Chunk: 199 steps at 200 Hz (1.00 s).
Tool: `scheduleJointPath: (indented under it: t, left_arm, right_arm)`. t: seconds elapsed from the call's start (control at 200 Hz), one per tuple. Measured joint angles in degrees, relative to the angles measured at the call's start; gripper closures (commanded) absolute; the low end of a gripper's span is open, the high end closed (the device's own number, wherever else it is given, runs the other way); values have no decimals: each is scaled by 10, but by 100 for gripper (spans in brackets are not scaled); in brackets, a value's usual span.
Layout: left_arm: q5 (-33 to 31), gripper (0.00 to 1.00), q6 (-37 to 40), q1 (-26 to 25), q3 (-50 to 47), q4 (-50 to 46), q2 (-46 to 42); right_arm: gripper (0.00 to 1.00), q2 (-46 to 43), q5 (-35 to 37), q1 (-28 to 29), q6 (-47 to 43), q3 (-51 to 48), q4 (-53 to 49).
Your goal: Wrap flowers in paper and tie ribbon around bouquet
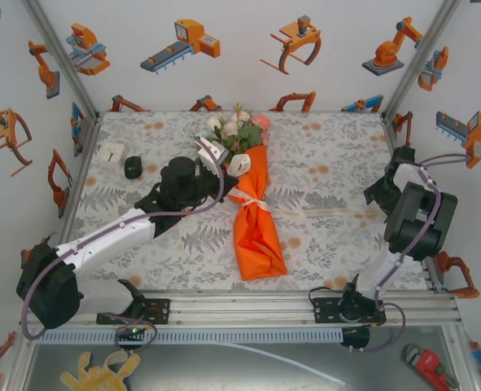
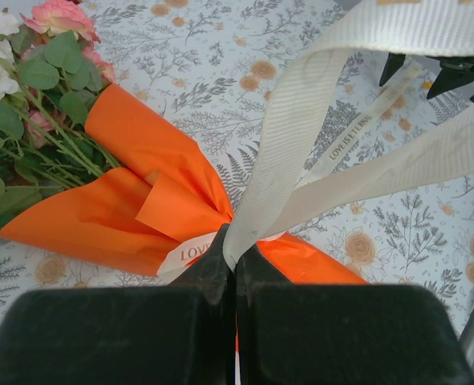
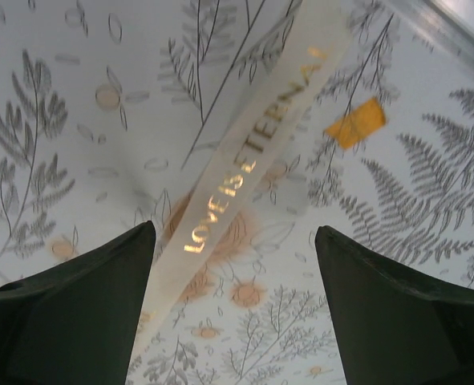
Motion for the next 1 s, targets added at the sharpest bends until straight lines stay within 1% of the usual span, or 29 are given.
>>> scheduleJointPath:
  t: [0.05, 0.09, 0.13, 0.195, 0.32, 0.36, 0.405, 0.435, 0.455, 0.476, 0.496, 0.516, 0.526, 0.536, 0.546, 0.586, 0.626, 0.666, 0.751, 0.871, 0.941, 0.976, 0.996]
  left_arm:
    - [0, 100, 0, 1, 0, 0, -1]
    - [0, 100, 0, 3, 0, 0, -1]
    - [1, 100, 0, 4, 0, 1, -1]
    - [0, 100, 0, 4, 0, 2, -1]
    - [0, 100, 0, 5, 0, 5, -1]
    - [0, 100, 0, 5, 0, 5, -1]
    - [0, 100, 0, 6, 0, 5, -1]
    - [0, 100, 0, 6, 0, 5, -1]
    - [0, 100, 0, 6, 0, 5, -1]
    - [0, 100, 0, 7, 0, 5, -1]
    - [0, 100, 0, 7, 0, 5, -1]
    - [0, 100, 0, 7, 0, 5, -1]
    - [0, 100, 0, 7, 0, 5, -1]
    - [0, 100, 0, 7, 0, 5, -1]
    - [0, 100, 0, 7, 0, 5, -1]
    - [0, 100, 0, 7, 0, 4, -1]
    - [0, 100, 0, 7, 0, 4, -1]
    - [-1, 100, 0, 7, 0, 4, -1]
    - [-1, 100, 0, 9, -2, 5, -1]
    - [-1, 100, 0, 15, -10, 3, -4]
    - [-1, 100, 0, 17, -11, -1, -5]
    - [-1, 100, 0, 18, -11, -1, -7]
    - [-1, 100, 0, 19, -11, -1, -8]
  right_arm:
    - [33, 17, 0, -6, -7, 16, 0]
    - [38, 29, -1, -9, -11, 26, 0]
    - [47, 38, -6, -10, -13, 33, 1]
    - [63, 41, -11, -8, -15, 37, 6]
    - [89, 39, -4, -7, -20, 34, 9]
    - [96, 36, -2, -8, -20, 31, 10]
    - [100, 30, -2, -8, -22, 29, 10]
    - [100, 24, -3, -8, -23, 28, 10]
    - [97, 19, -5, -8, -25, 27, 10]
    - [93, 12, -8, -8, -25, 26, 10]
    - [86, 6, -11, -8, -26, 25, 12]
    - [78, -3, -13, -8, -24, 24, 13]
    - [71, -7, -15, -8, -27, 23, 14]
    - [69, -12, -16, -8, -27, 22, 14]
    - [63, -16, -16, -8, -24, 21, 15]
    - [47, -38, -16, -7, -22, 16, 17]
    - [35, -56, -12, -7, -23, 11, 16]
    - [28, -73, -5, -9, -22, 6, 16]
    - [23, -77, -1, -22, -16, 5, 17]
    - [24, -37, -3, -48, -15, 3, 18]
    - [28, -7, -13, -53, -15, -2, 21]
    - [32, 5, -18, -52, -15, -2, 21]
    - [36, 12, -20, -52, -15, -2, 21]
